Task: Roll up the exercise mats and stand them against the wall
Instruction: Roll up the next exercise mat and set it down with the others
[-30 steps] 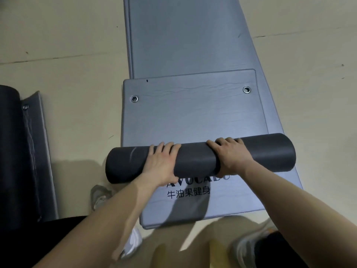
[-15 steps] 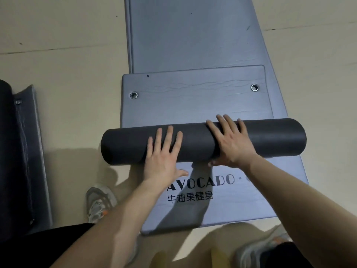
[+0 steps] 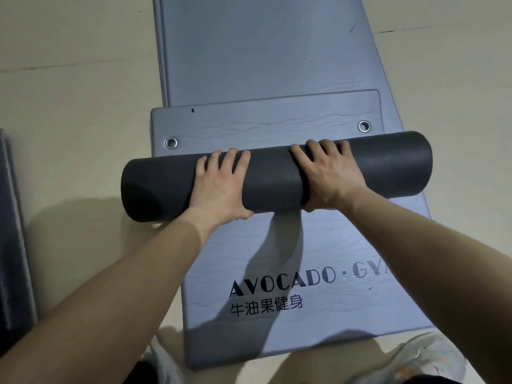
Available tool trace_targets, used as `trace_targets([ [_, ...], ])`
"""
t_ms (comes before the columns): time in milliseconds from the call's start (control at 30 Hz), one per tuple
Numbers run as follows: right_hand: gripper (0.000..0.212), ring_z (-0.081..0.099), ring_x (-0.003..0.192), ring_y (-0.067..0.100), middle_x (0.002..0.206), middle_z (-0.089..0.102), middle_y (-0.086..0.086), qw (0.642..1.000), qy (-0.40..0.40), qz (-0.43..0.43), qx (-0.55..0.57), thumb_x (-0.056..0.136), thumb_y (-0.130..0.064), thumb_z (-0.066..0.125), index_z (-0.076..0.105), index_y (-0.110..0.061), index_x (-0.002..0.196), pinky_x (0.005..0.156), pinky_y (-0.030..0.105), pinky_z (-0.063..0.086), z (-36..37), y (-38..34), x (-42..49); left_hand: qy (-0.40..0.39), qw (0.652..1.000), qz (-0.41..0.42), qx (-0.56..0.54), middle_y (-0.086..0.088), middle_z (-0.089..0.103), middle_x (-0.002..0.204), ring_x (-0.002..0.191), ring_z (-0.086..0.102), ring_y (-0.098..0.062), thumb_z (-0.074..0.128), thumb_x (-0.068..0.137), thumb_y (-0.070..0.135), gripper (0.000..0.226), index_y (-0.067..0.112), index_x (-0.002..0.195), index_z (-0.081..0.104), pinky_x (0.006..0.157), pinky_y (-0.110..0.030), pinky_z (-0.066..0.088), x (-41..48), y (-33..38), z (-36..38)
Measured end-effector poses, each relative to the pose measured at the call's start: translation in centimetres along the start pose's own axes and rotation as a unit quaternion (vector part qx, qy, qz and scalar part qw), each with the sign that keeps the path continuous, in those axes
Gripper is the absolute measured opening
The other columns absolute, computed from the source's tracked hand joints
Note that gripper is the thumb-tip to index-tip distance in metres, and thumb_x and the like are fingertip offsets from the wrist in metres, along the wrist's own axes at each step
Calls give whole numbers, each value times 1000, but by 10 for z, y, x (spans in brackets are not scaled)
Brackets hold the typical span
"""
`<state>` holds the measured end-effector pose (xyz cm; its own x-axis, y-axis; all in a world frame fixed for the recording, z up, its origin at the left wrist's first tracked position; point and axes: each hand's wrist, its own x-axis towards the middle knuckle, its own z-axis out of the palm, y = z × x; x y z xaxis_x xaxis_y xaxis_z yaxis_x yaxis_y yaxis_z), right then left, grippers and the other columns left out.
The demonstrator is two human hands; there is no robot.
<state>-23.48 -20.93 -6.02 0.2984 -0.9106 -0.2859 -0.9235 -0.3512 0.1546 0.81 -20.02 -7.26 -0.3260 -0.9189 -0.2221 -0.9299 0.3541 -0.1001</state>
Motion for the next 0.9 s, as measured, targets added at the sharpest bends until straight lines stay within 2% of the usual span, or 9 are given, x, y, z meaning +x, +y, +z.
trace_targets([
  [200,124,55,112,32,126,54,5,994,-99,-34,34,46,-77,78,24,-27,146,92,47,48,-16,-27,-50,-112,992,43,-29,-6,38,154,134,44,-33,78,50,76,132,20,154,20,113,-50,35,-49,5,-18],
  [300,127,53,122,31,135,52,3,986,-139,-45,75,46,-77,80,23,-27,149,103,49,43,-14,-41,-92,-174,982,60,-33,-5,42,150,128,50,-33,78,48,77,134,20,154,19,107,-48,41,-89,16,-16],
  [367,133,39,141,36,154,40,9,986,-138,-38,88,53,-72,82,15,-25,158,115,56,30,-7,-55,-124,-202,976,70,-37,-4,43,150,127,50,-32,80,47,77,136,20,154,18,105,-47,43,-102,21,-17],
  [433,140,13,154,44,169,14,17,988,-131,-16,82,61,-63,86,-1,-23,163,120,67,15,1,-70,-155,-231,969,73,-56,-2,45,149,128,51,-31,82,47,75,137,21,155,18,104,-45,45,-99,18,-24],
  [533,149,-11,157,44,171,-14,16,987,-145,-3,67,65,-66,85,-24,-26,159,119,70,4,5,-74,-166,-272,955,52,-107,1,48,149,131,51,-28,87,48,69,134,22,156,22,104,-42,46,-84,10,-40],
  [633,156,-12,157,40,171,-13,12,983,-158,-15,90,58,-74,85,-27,-29,158,121,69,4,-4,-59,-137,-189,974,4,-124,3,45,154,139,43,-26,87,64,58,112,26,155,30,112,-40,35,-92,19,-48],
  [700,156,-6,158,38,171,-3,11,981,-158,-13,112,53,-80,83,-18,-30,160,122,68,6,-14,-47,-112,-114,986,-40,-112,2,27,165,150,25,-30,76,77,60,102,29,158,22,120,-44,19,-113,35,-45],
  [800,149,-4,157,38,169,5,12,986,-131,5,104,53,-87,77,-6,-28,162,122,67,5,-23,-39,-91,-124,989,-35,-72,-5,-16,169,154,-10,-41,71,73,72,129,27,159,-15,123,-57,1,-133,49,-28],
  [900,141,2,156,42,167,12,16,995,-87,-1,57,58,-87,74,-1,-25,162,122,68,8,-14,-32,-97,-100,993,-27,-55,-6,-13,170,154,-11,-39,71,74,71,130,29,158,-18,124,-57,0,-107,37,-13],
])
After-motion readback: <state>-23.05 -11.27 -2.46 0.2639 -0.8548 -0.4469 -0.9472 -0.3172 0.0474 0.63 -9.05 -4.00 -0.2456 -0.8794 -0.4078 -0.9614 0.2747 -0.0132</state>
